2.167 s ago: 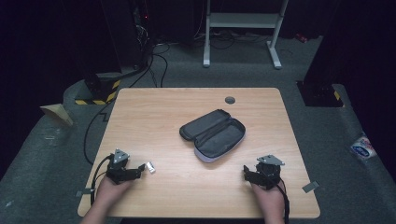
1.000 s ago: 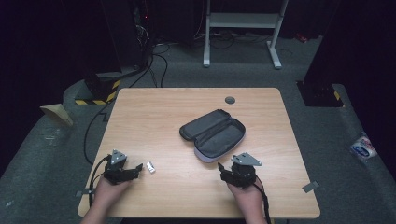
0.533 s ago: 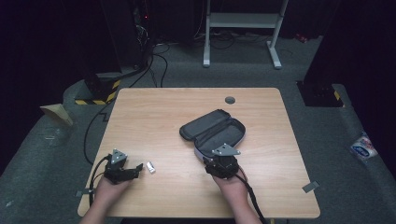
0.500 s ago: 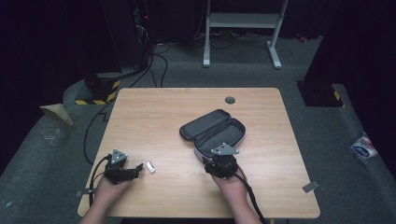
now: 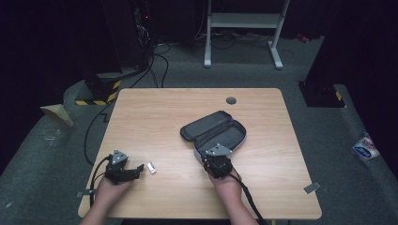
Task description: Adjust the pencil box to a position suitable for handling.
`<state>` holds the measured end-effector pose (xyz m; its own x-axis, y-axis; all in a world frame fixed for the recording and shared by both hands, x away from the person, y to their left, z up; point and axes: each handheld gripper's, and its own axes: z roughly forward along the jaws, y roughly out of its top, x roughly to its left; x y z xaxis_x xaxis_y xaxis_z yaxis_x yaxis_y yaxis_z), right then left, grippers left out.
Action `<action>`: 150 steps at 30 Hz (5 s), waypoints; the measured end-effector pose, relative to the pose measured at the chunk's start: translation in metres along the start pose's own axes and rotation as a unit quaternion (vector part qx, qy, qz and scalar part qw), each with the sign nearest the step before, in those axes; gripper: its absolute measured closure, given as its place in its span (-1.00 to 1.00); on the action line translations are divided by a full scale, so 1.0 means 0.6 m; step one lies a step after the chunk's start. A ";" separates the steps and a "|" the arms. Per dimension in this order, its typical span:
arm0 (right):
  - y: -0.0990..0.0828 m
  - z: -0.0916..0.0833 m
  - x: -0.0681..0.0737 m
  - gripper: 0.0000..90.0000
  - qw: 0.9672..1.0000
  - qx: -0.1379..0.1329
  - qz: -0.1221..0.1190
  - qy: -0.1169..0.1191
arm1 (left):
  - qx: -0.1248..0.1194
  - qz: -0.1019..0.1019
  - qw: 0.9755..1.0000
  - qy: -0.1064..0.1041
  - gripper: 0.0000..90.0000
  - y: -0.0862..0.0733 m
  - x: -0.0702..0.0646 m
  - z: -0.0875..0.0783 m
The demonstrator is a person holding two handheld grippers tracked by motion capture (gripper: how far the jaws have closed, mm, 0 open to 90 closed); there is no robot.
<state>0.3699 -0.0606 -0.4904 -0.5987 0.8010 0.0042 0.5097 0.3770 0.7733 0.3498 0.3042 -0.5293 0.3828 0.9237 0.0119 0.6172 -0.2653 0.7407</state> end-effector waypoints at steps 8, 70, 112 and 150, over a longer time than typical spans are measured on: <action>-0.007 0.005 0.042 0.92 0.999 -0.014 -0.021 0.020 | 0.001 0.001 1.000 0.000 -0.58 0.000 0.000 0.000; -0.081 -0.116 -0.129 0.56 0.988 -0.052 0.104 -0.098 | -0.059 0.061 0.990 -0.117 -0.08 0.045 -0.135 -0.033; -0.138 -0.092 -0.135 0.34 0.992 0.004 0.069 -0.107 | -0.039 0.040 0.996 -0.076 0.03 0.022 -0.100 -0.039; -0.155 -0.105 -0.145 0.27 0.990 0.026 0.060 -0.122 | -0.009 0.055 0.996 -0.067 0.27 0.020 -0.110 0.010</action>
<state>0.3360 -0.1945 -0.5228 -0.3684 0.9274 -0.0648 0.6028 0.2914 0.7428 0.3357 0.2382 -0.5251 0.5359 0.8443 0.0043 0.5550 -0.3562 0.7517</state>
